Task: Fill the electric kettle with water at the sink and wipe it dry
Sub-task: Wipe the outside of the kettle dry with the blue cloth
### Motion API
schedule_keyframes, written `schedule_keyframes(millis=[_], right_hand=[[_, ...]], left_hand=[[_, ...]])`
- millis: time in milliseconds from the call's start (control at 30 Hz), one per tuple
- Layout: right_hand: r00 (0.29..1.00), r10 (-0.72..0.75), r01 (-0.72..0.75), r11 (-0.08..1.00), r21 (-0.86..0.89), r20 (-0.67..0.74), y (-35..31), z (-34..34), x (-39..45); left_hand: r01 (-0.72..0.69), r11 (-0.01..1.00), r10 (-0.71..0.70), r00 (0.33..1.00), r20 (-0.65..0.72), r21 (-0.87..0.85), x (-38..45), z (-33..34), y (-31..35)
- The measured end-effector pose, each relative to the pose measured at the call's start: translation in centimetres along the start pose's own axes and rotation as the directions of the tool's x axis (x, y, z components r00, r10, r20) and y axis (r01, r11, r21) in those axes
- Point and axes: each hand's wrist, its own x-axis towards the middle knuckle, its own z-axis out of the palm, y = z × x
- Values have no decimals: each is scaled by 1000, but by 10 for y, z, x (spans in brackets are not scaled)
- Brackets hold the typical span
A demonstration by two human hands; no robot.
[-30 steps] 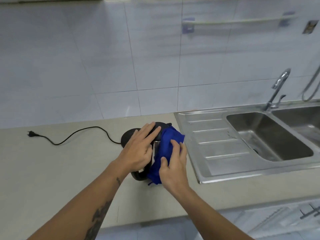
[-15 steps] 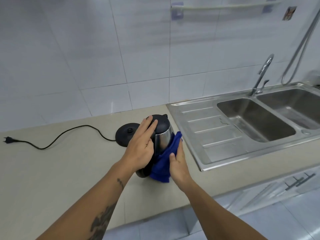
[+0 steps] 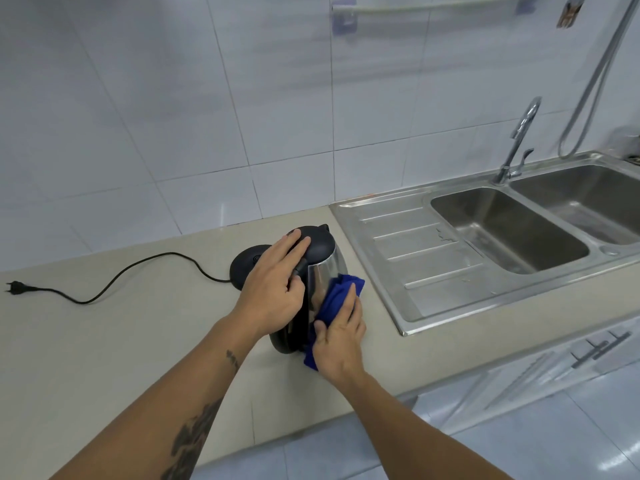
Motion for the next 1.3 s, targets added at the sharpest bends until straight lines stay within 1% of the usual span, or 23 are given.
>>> schedule_keyframes(millis=[167, 233, 300, 333, 433, 533, 633, 733, 767, 833, 900, 967, 1100, 1233, 1300], right_hand=[[990, 105, -124, 963, 239, 90, 29, -15, 37], [985, 104, -141, 947, 288, 141, 14, -33, 42], [983, 42, -92, 954, 284, 176, -10, -54, 41], [984, -12, -38, 961, 274, 179, -19, -62, 43], [988, -115, 87, 967, 239, 104, -30, -72, 47], [988, -154, 145, 971, 189, 33, -20, -68, 43], [992, -90, 77, 988, 136, 88, -5, -62, 42], [989, -37, 18, 991, 130, 146, -4, -63, 45], [989, -48, 27, 988, 149, 140, -7, -66, 47], [989, -94, 70, 977, 199, 112, -15, -71, 52], [986, -125, 96, 967, 236, 109, -21, -74, 56], [981, -131, 90, 961, 260, 144, -21, -71, 59], [960, -95, 20, 961, 275, 264, -9, -63, 63], [919, 7, -103, 970, 222, 394, 0, -70, 70], [919, 44, -135, 969, 208, 391, 4, -68, 70]], left_hand=[[28, 999, -28, 999, 16, 19, -1, -7, 4], [32, 999, -33, 999, 25, 26, -1, -8, 4], [33, 999, -34, 998, 43, 25, 0, -9, 4], [32, 999, -33, 998, 55, 25, 1, -10, 5], [2, 999, -6, 994, 107, 36, 2, -17, 2], [-38, 997, 27, 988, 152, 69, 2, -24, -3], [-22, 994, 3, 985, 175, 107, 3, -26, -2], [-17, 966, -20, 990, 138, 258, 7, -21, 14], [2, 957, -36, 993, 110, 290, 9, -17, 23], [56, 954, -79, 995, 64, 296, 11, -6, 39], [64, 943, -74, 997, 19, 325, 10, 9, 48], [62, 930, -59, 998, -20, 363, 9, 21, 45], [26, 945, -14, 999, -38, 325, 7, 21, 31], [1, 954, 0, 1000, -1, 300, 5, 14, 25], [-4, 958, -1, 1000, 18, 287, 5, 11, 24]])
